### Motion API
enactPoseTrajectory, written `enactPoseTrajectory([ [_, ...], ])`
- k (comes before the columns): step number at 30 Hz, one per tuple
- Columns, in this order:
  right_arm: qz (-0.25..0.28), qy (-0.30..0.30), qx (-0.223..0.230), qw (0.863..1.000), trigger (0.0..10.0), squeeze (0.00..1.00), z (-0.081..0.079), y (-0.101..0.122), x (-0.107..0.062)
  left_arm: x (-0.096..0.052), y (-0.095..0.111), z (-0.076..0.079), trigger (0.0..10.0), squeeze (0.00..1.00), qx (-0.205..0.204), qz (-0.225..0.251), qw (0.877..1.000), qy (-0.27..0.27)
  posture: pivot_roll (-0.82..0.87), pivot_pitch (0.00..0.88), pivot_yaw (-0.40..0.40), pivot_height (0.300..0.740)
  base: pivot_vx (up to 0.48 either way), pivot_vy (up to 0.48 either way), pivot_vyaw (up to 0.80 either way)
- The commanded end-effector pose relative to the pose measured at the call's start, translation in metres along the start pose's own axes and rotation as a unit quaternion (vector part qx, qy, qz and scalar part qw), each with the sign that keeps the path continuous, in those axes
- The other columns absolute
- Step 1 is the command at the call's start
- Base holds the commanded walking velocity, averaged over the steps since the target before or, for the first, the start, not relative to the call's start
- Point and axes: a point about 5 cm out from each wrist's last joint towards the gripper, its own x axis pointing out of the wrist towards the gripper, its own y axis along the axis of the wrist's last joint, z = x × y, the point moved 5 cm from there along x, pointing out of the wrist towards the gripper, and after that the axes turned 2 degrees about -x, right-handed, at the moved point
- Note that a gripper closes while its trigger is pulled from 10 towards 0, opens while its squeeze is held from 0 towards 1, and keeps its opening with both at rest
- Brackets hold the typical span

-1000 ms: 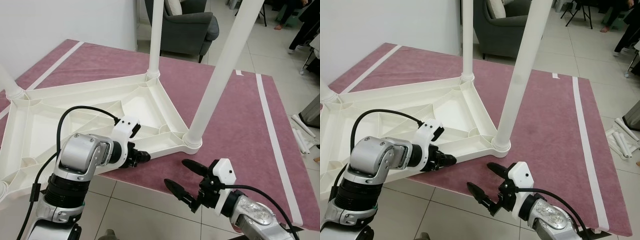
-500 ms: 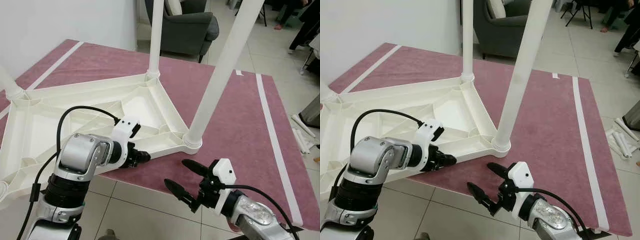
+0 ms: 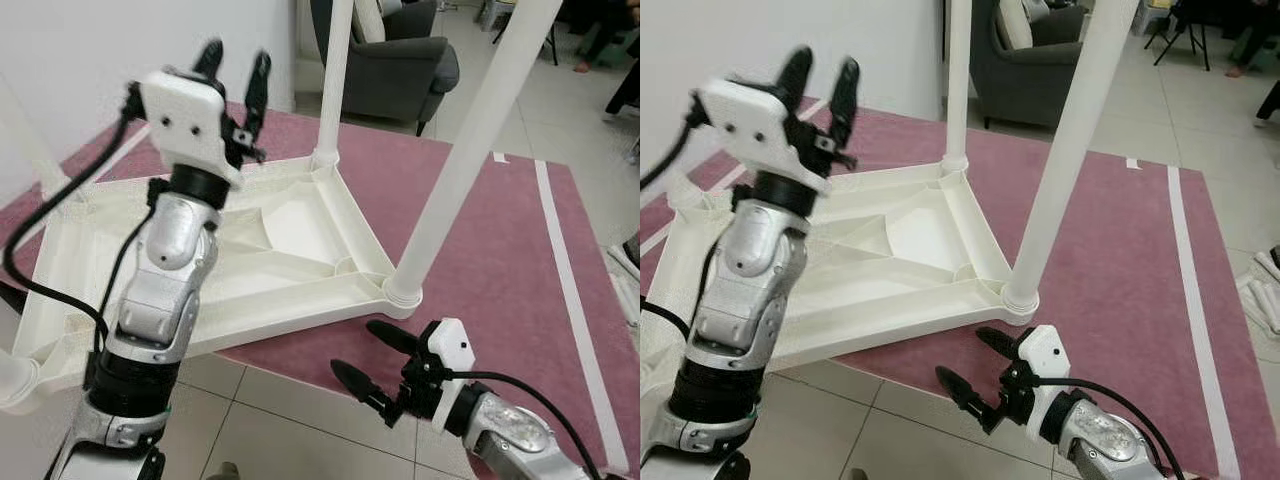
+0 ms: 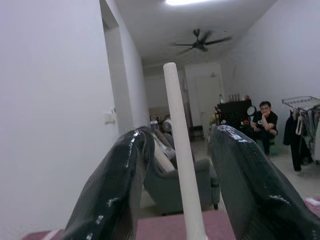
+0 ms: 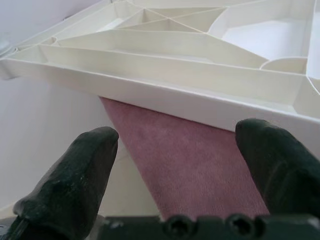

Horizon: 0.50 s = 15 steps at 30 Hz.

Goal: Building children table

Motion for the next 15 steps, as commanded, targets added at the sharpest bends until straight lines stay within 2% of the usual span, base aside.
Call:
enactPoseTrajectory([
  [1,-0.018,-0.003,0.001,1.000,10.0,0.00,0.000,-0.010,-0.004,-0.029,-0.042,0.062,10.0,0.00,-0.055,-0.168,0.929,-0.326,0.09,0.000,0.003,0.740,0.000,0.000,0.00],
  [14,-0.018,-0.003,0.001,1.000,10.0,0.00,0.000,-0.010,-0.004,-0.029,-0.042,0.062,10.0,0.00,-0.055,-0.168,0.929,-0.326,0.09,0.000,0.003,0.740,0.000,0.000,0.00],
  [15,0.000,0.000,-0.001,1.000,10.0,0.00,0.001,0.001,-0.001,-0.027,-0.039,0.063,10.0,0.00,-0.057,-0.164,0.929,-0.326,0.09,0.000,0.000,0.740,0.000,0.000,0.00],
])
